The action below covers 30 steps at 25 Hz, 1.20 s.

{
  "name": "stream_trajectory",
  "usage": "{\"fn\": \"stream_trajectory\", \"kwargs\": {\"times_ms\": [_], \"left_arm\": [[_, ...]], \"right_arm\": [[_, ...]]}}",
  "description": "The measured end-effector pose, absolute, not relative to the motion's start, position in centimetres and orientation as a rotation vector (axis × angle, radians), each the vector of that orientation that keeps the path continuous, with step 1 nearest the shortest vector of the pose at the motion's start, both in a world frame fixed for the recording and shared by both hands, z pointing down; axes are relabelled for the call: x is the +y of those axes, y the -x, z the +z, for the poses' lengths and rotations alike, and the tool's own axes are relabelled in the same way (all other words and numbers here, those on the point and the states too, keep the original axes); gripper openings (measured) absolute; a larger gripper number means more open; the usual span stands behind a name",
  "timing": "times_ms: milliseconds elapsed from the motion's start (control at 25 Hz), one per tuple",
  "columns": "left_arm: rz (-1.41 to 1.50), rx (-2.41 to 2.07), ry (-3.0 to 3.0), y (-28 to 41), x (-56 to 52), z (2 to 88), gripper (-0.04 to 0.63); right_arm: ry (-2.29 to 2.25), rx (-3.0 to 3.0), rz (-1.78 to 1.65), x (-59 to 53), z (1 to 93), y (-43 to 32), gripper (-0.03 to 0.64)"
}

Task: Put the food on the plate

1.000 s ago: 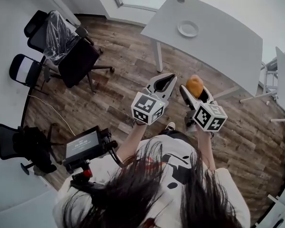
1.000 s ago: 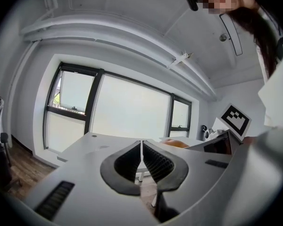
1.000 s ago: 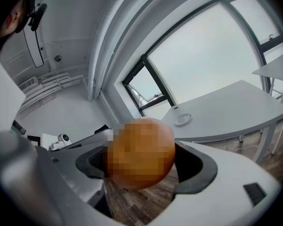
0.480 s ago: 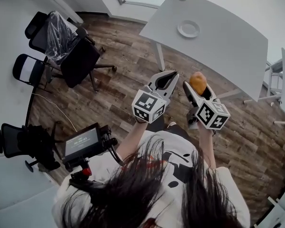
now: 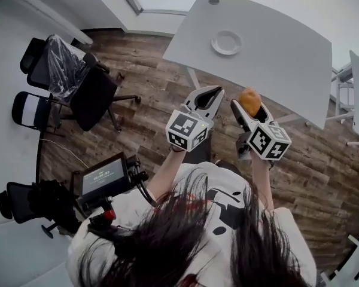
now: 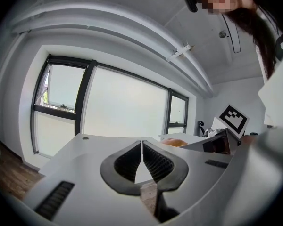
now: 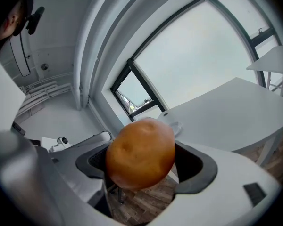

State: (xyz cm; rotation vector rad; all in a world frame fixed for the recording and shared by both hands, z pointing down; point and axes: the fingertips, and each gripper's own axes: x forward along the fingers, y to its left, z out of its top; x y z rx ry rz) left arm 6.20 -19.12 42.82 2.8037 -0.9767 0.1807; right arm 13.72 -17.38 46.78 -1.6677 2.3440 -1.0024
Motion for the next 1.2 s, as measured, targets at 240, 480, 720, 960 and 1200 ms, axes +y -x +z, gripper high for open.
{"fn": "stream_trajectory", "kwargs": {"times_ms": [240,480,720,960,1200], "left_arm": [[0.195,-0.893,-2.81,-6.7,-26.6,43.2,0.015],[0.25,-0.831,-2.808,-5.5,-34.5,44.5,0.015],[0.247,-0.755,-2.83,-5.7,-36.2,45.1,0.015],[0.276,-0.657,-2.808,-3.9,-43.2,47.0,0.015],[0.279,-0.596,-2.786,-4.4,-44.7,48.6,0.015]], "right_arm": [[1.735,2.291,-1.022,-23.6,47.1,-14.4,0.405],[1.769,2.273,-1.058,-31.6,47.8,-12.7,0.405],[1.804,2.243,-1.036,-33.5,47.9,-12.8,0.405],[1.893,2.203,-1.074,-40.3,49.5,-11.2,0.405],[1.965,2.187,-1.127,-41.4,51.9,-11.5,0.405]]}}
